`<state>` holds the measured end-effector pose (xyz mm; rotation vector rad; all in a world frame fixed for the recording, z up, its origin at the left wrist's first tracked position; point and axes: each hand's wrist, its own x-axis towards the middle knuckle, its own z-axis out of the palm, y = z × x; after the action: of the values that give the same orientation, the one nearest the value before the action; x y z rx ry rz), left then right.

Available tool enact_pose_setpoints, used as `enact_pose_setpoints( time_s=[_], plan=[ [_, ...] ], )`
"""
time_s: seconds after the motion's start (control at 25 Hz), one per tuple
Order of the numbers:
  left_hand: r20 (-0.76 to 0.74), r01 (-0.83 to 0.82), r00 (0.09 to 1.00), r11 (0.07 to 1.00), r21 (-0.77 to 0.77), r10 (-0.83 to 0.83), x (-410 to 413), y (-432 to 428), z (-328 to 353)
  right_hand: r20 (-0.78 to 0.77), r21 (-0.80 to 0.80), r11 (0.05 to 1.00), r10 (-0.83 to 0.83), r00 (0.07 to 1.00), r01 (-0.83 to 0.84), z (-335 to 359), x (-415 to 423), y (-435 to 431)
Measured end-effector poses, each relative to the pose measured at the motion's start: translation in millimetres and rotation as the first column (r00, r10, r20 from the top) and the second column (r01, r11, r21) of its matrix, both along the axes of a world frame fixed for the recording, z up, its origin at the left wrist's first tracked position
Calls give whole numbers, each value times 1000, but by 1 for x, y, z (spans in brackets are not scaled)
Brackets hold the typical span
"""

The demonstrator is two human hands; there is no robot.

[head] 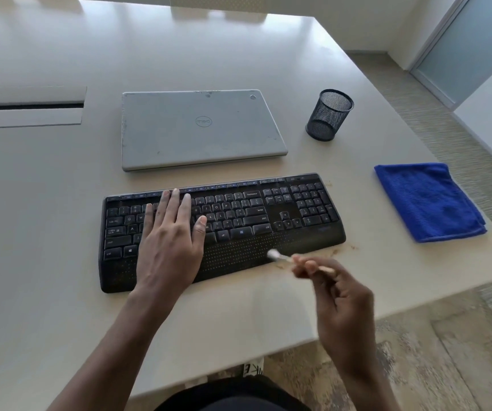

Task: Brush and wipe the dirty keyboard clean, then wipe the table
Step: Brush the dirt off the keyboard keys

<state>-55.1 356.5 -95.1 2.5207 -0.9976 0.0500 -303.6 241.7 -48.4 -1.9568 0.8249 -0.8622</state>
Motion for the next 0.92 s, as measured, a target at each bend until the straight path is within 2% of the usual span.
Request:
enact_pose_setpoints(
  time_s=[0.08, 0.12, 0.28, 0.32, 0.44, 0.52, 0.6, 0.64, 0.72, 0.84, 0.92],
  plan=[
    [21, -12, 1000, 1000, 5, 12, 4, 8, 0, -17, -120, 980, -160, 987, 157, 1, -4, -11],
    [31, -17, 999, 1000, 14, 16, 7, 12, 0, -35, -149, 975, -171, 985, 164, -1, -3, -8],
    [62, -33, 998, 997, 71, 29, 25, 32, -1, -53, 12, 996, 89, 995, -89, 2, 7, 19],
    [69, -45, 997, 996, 75, 40, 29, 38, -1, -24, 23, 998, 61, 998, -61, 2, 8, 15],
    [72, -95, 993, 993, 68, 90, 39, 58, 1, -50, -125, 983, -138, 989, 131, 4, 11, 8],
    [71, -119, 991, 991, 54, 116, 41, 68, 1, -102, -121, 993, -25, 994, 12, 1, 21, 28],
    [55, -125, 991, 991, 49, 122, 43, 73, -2, -112, -39, 985, 164, 980, -169, 2, 32, 47],
    [43, -122, 992, 991, 45, 120, 43, 75, -5, -90, 6, 979, 202, 975, -202, 6, 36, 47],
    [11, -112, 994, 994, 15, 112, 42, 78, -11, -62, -8, 990, 138, 989, -139, 12, 43, 34],
    [-38, -104, 994, 993, -54, 102, 41, 81, -17, -123, -191, 980, -81, 989, 56, 19, 56, 16],
    [-49, -103, 994, 992, -78, 99, 40, 82, -18, -161, -243, 970, -73, 984, 33, 16, 75, 24]
  ],
)
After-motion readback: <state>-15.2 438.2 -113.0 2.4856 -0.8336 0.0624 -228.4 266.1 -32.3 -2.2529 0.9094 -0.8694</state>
